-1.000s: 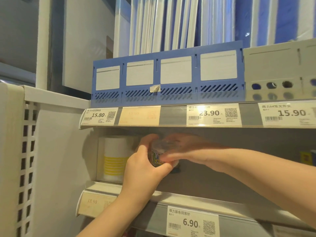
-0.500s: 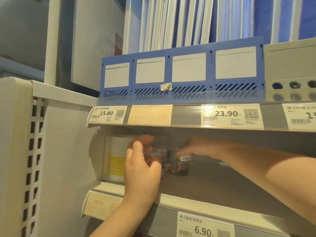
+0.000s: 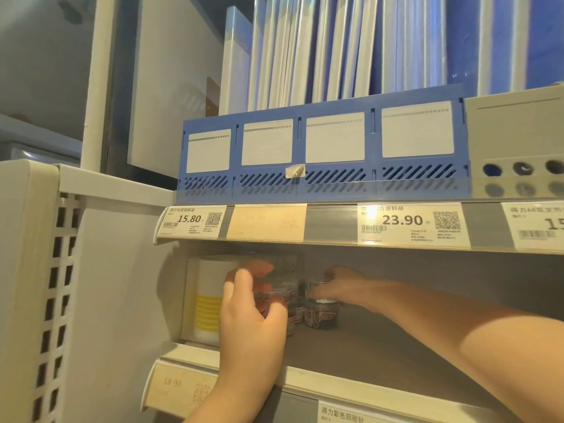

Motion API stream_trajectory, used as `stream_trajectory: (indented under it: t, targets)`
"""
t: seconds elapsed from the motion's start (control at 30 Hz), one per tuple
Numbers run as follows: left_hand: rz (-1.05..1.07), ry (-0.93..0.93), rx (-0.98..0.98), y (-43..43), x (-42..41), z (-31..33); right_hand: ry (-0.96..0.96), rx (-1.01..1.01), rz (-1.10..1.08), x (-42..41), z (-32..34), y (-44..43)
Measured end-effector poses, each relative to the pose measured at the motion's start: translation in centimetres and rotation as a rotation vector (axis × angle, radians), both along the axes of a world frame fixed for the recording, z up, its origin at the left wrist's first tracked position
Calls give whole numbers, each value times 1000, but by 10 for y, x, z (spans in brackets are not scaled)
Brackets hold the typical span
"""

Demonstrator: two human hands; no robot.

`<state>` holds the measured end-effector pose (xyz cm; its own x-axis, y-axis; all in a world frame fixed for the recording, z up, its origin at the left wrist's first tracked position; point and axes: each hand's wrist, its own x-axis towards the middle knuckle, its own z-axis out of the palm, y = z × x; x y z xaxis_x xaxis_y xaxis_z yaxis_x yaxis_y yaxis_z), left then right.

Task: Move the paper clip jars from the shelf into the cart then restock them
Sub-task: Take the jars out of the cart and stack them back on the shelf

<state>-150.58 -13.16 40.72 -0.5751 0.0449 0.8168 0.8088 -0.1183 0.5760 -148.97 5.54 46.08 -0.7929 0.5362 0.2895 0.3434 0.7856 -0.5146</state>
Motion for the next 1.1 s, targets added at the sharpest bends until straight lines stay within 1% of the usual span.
stream_trajectory:
  t: [0.1, 0.2, 0.7, 0.87, 0.97, 1.1]
  targets:
    - [4, 7, 6, -1, 1, 0, 0, -23, 23, 2, -1, 2]
    - [7, -1, 4, -1, 2, 1, -10, -1, 37, 2, -2, 2]
    - [-16, -39, -9, -3, 6, 2, 4, 6, -24, -2, -6, -4]
    - [-12, -34, -16, -3, 6, 2, 26, -33, -52, 0, -3, -7]
    - [3, -15, -41, -3, 7, 3, 65, -73, -47, 11, 5, -14]
    - [32, 4, -77, -4, 9, 3, 77, -54, -48, 45, 17, -28]
